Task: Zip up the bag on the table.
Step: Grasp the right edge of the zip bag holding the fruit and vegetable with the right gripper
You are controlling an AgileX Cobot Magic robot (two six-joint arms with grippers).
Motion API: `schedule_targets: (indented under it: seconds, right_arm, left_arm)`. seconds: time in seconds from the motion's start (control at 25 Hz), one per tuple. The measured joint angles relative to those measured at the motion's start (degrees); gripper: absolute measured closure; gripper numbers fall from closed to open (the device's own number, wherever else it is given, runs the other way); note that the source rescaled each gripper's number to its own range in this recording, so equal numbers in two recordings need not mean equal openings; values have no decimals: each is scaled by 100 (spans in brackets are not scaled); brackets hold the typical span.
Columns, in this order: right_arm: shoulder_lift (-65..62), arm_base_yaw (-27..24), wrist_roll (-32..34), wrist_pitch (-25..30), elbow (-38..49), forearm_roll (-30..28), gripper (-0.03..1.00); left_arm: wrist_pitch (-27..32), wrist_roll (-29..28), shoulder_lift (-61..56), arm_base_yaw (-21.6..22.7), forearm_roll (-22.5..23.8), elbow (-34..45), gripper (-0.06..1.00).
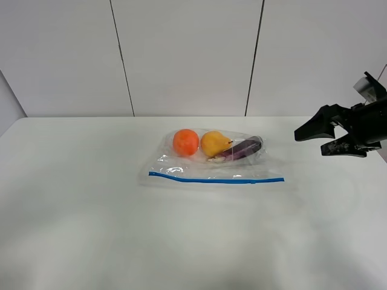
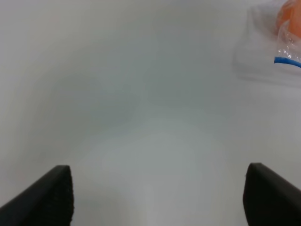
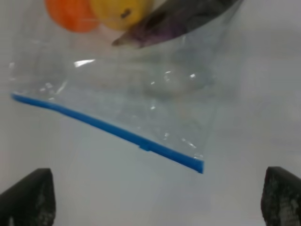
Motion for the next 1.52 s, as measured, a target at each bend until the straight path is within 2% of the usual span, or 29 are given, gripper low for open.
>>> schedule_targets:
  seconds: [0.16,0.64,0.92,1.32,1.44,1.52]
  right_arm:
    - [591,-15,-227,423,0,361,-3]
    - [2141,-15,-468,860,-3,990,-3]
    - [2704,-15,-732,1018,-9,1433,4]
    - [2836,-15,-766,954,-13,1538,35]
    - [2836,-15,-775,896,-13,1561,53]
    - [2836,-15,-775,892,-13,1579,60]
  left_arm:
    - [0,0,0,0,0,0,9]
    - [0,0,0,0,0,0,9]
    - [0,0,0,0,0,0,9]
    - [0,0,0,0,0,0,9]
    - [0,0,0,0,0,0,9]
    - [0,0,0,0,0,0,9]
